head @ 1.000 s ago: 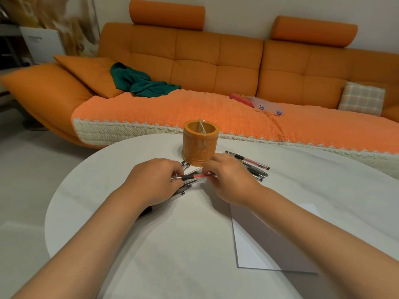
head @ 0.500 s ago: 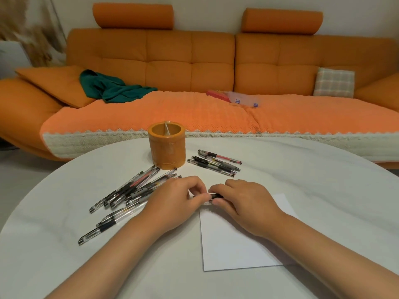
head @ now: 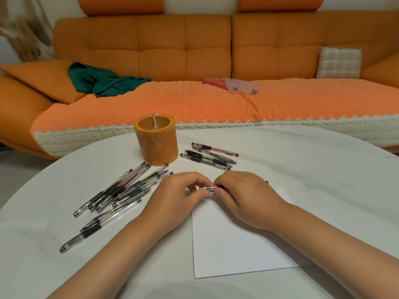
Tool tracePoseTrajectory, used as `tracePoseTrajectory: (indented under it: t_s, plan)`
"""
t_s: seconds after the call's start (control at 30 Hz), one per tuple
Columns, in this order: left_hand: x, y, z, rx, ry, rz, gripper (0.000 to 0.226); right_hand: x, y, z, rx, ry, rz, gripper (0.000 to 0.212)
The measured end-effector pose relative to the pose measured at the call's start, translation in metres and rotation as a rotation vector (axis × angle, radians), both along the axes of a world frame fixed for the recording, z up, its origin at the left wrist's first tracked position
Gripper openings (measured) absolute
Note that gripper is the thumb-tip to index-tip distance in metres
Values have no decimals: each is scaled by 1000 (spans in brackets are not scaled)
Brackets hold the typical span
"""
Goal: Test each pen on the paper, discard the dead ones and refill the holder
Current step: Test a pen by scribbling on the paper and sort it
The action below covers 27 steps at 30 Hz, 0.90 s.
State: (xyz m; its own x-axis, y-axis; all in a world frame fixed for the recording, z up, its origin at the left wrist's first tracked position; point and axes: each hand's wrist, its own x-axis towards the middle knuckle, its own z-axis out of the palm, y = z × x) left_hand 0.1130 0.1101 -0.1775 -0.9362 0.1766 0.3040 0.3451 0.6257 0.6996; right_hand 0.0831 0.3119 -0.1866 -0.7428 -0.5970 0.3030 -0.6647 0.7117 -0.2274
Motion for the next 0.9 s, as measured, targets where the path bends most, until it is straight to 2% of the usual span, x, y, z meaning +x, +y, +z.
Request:
tracePoseTrajectory:
  t_s: [0.07,0.33,0.47,0.57,0.67,0.73,0.83,0.9]
  plan:
    - [-1,0,0,1,2,-11,20,1,0,1,14,19,-11,36]
    - [-6,0,1,12,-7,1,14,-1,4,2,76,56,-43,29]
    - [-6,-2,1,-19,-2,13,13,0,3,7,79,-5,-71,28]
    - [-11,-10,-2,-111,28,68,15,1,5,14,41,-116,-119,34]
    - [-15,-19,-6,-251,13,85,21,-3,10,19,-137,-259,-83,29]
    - [-16,-22,-7,-309,4,86,20,-10,10,19,-350,-343,-105,32]
    - [-16,-23,-10,-383,38,83,17,-14,6,26,-821,-705,-151,37]
    - [-16,-23,-11,-428,45,80,18,-14,5,28,-995,-906,-127,44]
